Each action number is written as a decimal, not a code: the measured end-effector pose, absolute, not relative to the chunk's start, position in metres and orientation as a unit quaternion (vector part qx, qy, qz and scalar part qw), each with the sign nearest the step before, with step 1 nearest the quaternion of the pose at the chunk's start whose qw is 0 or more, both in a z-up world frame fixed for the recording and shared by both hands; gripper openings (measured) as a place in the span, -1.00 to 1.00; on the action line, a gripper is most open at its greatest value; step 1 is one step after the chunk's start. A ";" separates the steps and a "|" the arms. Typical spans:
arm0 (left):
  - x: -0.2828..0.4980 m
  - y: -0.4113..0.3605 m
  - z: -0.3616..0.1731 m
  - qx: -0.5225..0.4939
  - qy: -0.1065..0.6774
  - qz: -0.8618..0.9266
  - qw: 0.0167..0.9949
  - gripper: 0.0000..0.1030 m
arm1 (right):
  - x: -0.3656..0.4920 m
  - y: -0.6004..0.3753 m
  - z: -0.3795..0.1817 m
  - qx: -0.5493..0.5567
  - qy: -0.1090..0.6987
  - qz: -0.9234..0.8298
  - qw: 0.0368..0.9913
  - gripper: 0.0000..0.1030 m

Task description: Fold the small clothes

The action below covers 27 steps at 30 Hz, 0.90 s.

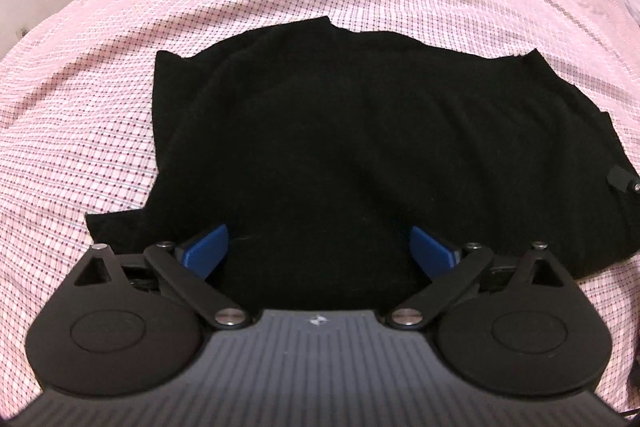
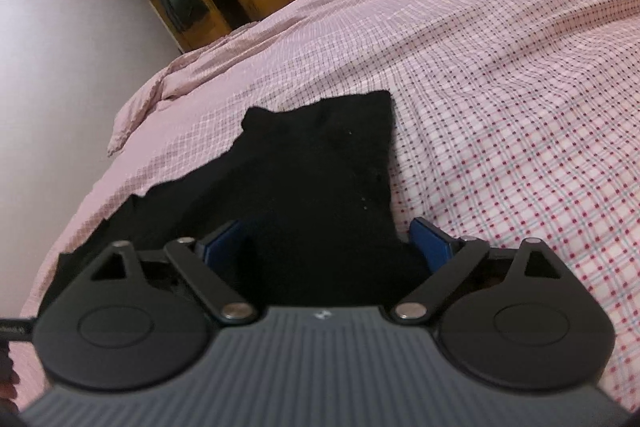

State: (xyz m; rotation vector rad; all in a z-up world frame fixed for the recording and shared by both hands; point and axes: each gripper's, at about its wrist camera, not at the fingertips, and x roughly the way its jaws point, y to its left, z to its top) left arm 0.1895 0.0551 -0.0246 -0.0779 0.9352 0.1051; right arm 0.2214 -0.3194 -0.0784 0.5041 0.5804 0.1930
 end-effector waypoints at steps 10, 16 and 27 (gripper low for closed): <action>0.192 0.056 -0.028 -0.037 0.451 0.049 0.890 0.98 | 0.224 -0.324 -0.088 0.306 0.249 0.120 0.911 0.52; 0.192 0.056 -0.028 -0.036 0.450 0.050 0.891 0.99 | 0.227 -0.332 -0.096 0.327 0.251 0.098 0.906 -0.46; 0.192 0.056 -0.029 -0.031 0.450 0.052 0.891 1.00 | 0.226 -0.342 -0.105 0.365 0.244 0.117 0.891 -0.46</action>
